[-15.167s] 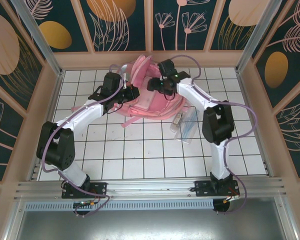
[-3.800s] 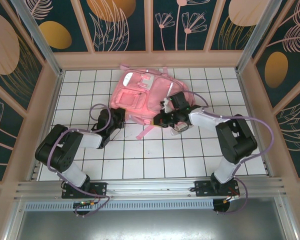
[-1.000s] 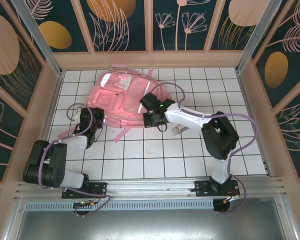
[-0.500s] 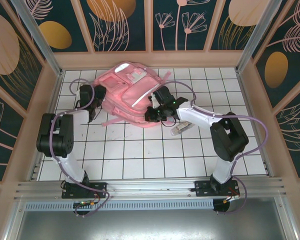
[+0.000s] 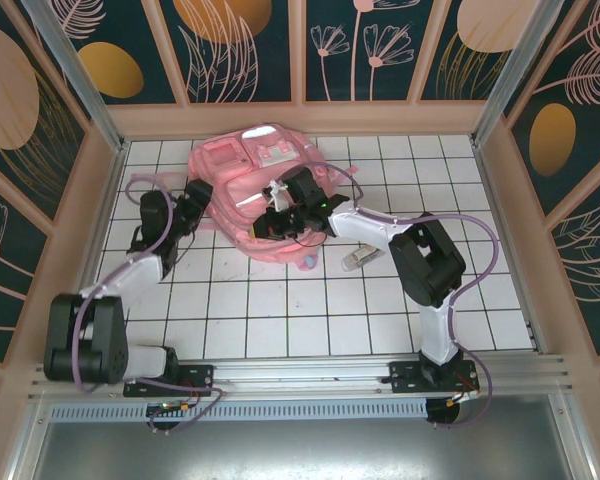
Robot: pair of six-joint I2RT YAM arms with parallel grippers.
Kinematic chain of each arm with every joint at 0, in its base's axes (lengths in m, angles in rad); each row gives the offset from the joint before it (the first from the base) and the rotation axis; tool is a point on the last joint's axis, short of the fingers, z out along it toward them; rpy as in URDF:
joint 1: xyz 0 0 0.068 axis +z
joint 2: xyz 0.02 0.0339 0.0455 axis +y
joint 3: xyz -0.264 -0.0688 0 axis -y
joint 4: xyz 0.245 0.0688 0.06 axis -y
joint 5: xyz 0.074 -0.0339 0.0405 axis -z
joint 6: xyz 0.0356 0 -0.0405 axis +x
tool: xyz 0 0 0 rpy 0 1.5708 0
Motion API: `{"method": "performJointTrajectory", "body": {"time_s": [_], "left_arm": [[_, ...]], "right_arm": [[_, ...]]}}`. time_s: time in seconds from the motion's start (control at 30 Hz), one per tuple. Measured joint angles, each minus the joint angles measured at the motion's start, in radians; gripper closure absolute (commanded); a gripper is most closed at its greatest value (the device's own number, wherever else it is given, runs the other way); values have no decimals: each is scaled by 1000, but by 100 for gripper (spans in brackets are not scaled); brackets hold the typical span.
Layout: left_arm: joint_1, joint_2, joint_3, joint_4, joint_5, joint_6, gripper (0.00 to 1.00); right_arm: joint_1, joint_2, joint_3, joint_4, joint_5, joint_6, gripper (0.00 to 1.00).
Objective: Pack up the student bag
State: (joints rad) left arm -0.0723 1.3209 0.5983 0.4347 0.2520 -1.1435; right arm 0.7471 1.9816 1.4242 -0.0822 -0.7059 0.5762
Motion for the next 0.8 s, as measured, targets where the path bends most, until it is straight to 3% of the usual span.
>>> {"method": "performJointTrajectory", "body": {"time_s": [0.17, 0.47, 0.53, 0.7, 0.8], "left_arm": [[-32, -80, -189, 29, -1, -135, 25], [-131, 24, -183, 193, -19, -245, 36], [-142, 73, -175, 225, -23, -256, 47], [-154, 160, -156, 290, -23, -261, 99], [-159, 173, -154, 293, -25, -244, 100]], "right_arm": [[1, 10, 21, 40, -32, 31, 100], [23, 18, 31, 51, -28, 49, 100], [29, 18, 27, 55, -21, 52, 100], [46, 18, 6, 40, 32, 37, 100], [50, 18, 0, -13, 72, -18, 100]]}}
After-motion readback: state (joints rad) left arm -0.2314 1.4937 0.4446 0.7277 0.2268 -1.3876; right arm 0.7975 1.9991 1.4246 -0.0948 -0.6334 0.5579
